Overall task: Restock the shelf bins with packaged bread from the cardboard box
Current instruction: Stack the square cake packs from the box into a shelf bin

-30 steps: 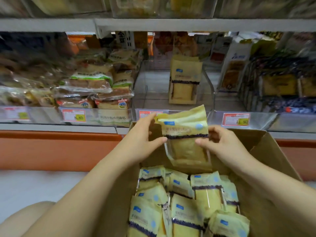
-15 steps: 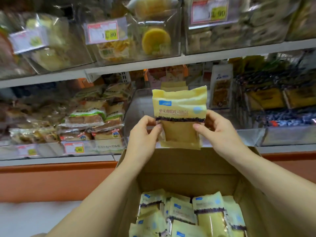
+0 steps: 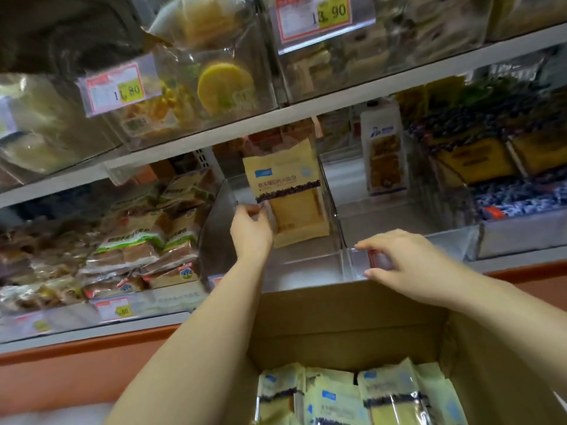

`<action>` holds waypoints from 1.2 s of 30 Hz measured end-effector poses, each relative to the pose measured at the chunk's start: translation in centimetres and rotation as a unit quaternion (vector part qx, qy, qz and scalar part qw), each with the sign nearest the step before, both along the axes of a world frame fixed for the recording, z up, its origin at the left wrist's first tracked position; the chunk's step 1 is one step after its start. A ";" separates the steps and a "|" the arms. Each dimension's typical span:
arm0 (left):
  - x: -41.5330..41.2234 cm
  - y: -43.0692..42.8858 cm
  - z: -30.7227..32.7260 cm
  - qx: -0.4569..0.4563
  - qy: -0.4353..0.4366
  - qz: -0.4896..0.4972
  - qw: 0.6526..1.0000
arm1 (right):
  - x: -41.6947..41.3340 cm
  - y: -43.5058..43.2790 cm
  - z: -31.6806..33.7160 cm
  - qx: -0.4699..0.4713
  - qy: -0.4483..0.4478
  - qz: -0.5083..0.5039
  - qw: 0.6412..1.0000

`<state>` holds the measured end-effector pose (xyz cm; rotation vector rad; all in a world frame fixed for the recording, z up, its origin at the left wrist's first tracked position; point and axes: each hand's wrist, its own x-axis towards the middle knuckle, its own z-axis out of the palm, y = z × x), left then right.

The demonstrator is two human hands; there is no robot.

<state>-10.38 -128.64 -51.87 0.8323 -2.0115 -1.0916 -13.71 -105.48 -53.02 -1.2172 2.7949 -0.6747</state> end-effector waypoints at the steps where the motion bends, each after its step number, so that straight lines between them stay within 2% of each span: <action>1: -0.7 -0.2 -0.5 0.013 -0.014 -0.004 1.000 | -0.1 -0.1 -0.1 -0.001 0.003 -0.001 1.000; 5: -3.7 -1.6 -2.2 0.056 -0.051 -0.015 0.997 | -0.6 -0.3 -0.6 -0.013 0.007 0.002 1.000; 10: -6.2 -2.8 -2.8 0.056 -0.126 -0.029 0.990 | -1.2 -0.2 -0.6 -0.025 -0.007 0.007 1.000; 12: -6.5 -3.0 -3.3 0.098 -0.145 -0.032 0.984 | -1.3 -0.4 -0.7 -0.026 -0.006 0.007 1.000; 14: -6.6 -3.3 -3.9 0.131 -0.172 -0.065 0.974 | -1.3 -0.6 -0.9 -0.023 0.000 0.006 1.000; 17: -6.3 -3.3 -4.3 0.122 -0.221 -0.121 0.960 | -1.3 -0.8 -1.1 -0.021 0.003 0.007 1.000; 22: -5.9 -2.4 -4.0 0.000 -0.310 -0.164 0.936 | -1.5 -0.7 -1.3 -0.020 -0.005 0.010 1.000; 24: -6.0 -2.5 -3.9 -0.042 -0.315 -0.172 0.932 | -1.5 -0.7 -1.2 -0.015 -0.003 0.013 1.000; 27: -5.3 -2.5 -3.7 -0.089 -0.301 -0.165 0.935 | -1.3 -0.7 -0.9 -0.003 0.005 0.024 1.000; 31: -2.3 -1.4 -3.2 -0.173 -0.226 -0.172 0.943 | -0.3 -0.4 -0.5 -0.004 0.054 0.026 0.998; 36: 4.4 1.6 -1.9 -0.253 -0.193 -0.220 0.922 | 2.4 -1.0 -0.2 -0.032 0.065 0.035 0.997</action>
